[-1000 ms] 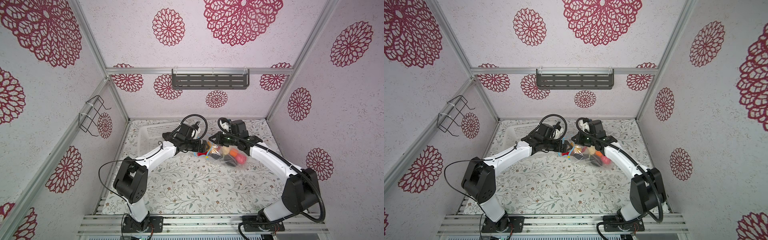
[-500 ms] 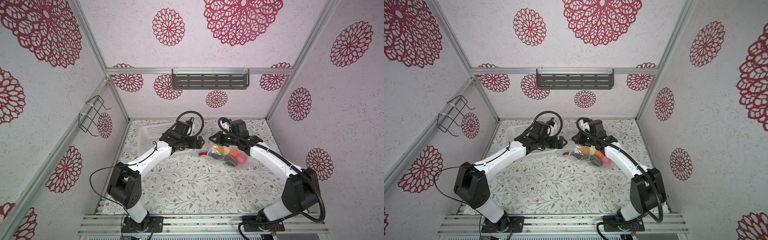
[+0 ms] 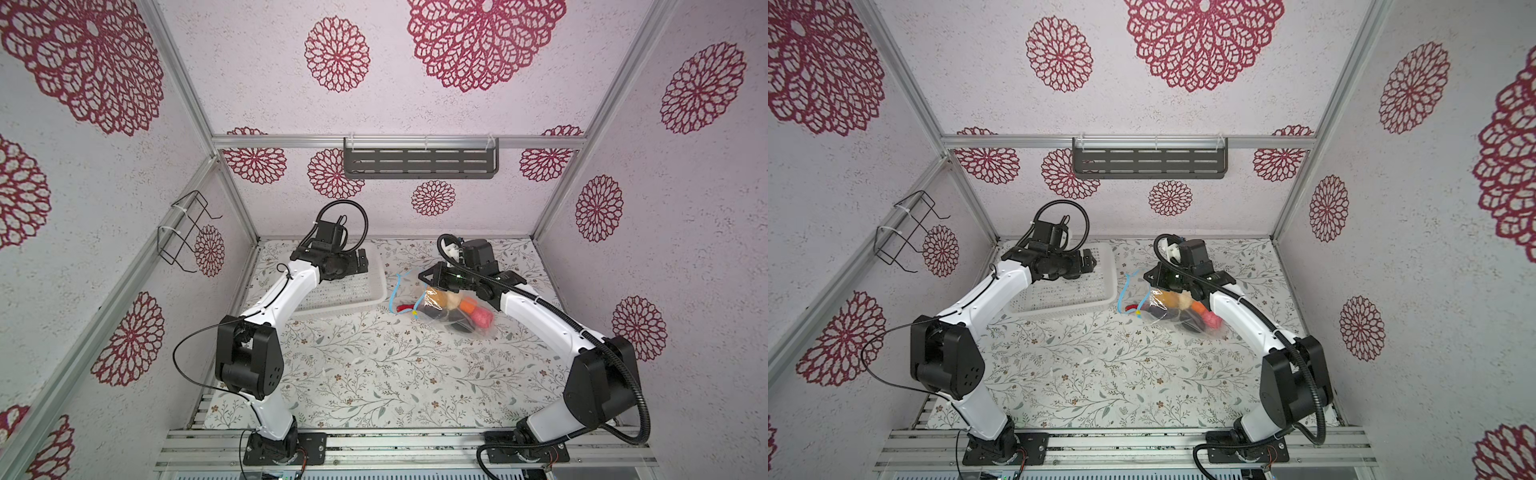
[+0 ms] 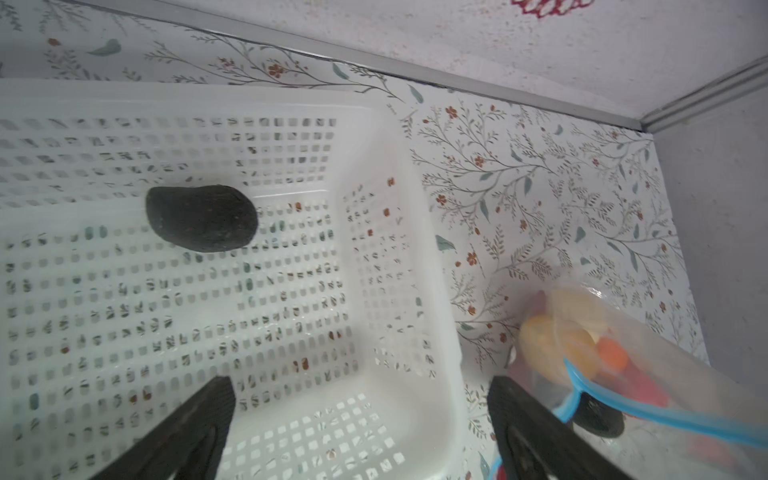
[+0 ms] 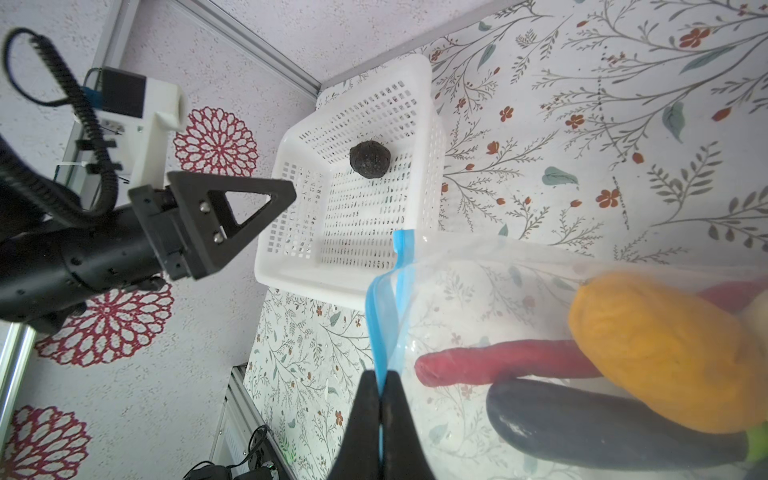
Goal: Place the food in the zip-top bag and seal the zipper
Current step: 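Move the left gripper over the basket above the dark round vegetable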
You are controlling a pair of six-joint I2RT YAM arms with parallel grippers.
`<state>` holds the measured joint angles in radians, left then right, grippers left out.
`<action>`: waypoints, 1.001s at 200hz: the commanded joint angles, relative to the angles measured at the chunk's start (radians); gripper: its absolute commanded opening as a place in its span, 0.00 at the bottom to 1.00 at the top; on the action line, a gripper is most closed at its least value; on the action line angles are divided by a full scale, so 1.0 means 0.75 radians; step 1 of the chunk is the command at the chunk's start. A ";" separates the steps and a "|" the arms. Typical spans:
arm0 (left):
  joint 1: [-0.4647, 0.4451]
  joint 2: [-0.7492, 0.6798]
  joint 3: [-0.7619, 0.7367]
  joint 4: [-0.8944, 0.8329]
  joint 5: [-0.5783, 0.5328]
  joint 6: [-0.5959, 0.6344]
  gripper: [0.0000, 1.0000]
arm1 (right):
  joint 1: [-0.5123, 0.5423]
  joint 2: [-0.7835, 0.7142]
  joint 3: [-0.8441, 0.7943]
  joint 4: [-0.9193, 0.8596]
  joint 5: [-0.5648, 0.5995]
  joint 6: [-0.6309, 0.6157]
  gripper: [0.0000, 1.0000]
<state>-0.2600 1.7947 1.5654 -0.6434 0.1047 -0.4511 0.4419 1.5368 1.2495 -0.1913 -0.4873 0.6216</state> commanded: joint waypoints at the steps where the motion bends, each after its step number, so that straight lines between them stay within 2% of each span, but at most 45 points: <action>1: 0.048 0.091 0.101 -0.100 -0.022 0.035 1.00 | -0.008 -0.043 -0.005 0.037 -0.019 0.012 0.00; 97: 0.143 0.496 0.483 -0.330 -0.086 0.043 0.97 | -0.013 -0.010 0.023 0.022 -0.027 0.002 0.00; 161: 0.166 0.638 0.600 -0.373 -0.111 0.029 0.97 | -0.020 -0.002 0.023 0.022 -0.029 0.002 0.00; 200: 0.176 0.685 0.623 -0.346 -0.073 0.038 0.97 | -0.019 0.002 0.024 0.021 -0.033 0.005 0.00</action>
<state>-0.1341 2.2833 2.0132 -0.9100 0.0341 -0.4335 0.4343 1.5372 1.2495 -0.1917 -0.4984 0.6216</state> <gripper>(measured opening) 0.974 0.056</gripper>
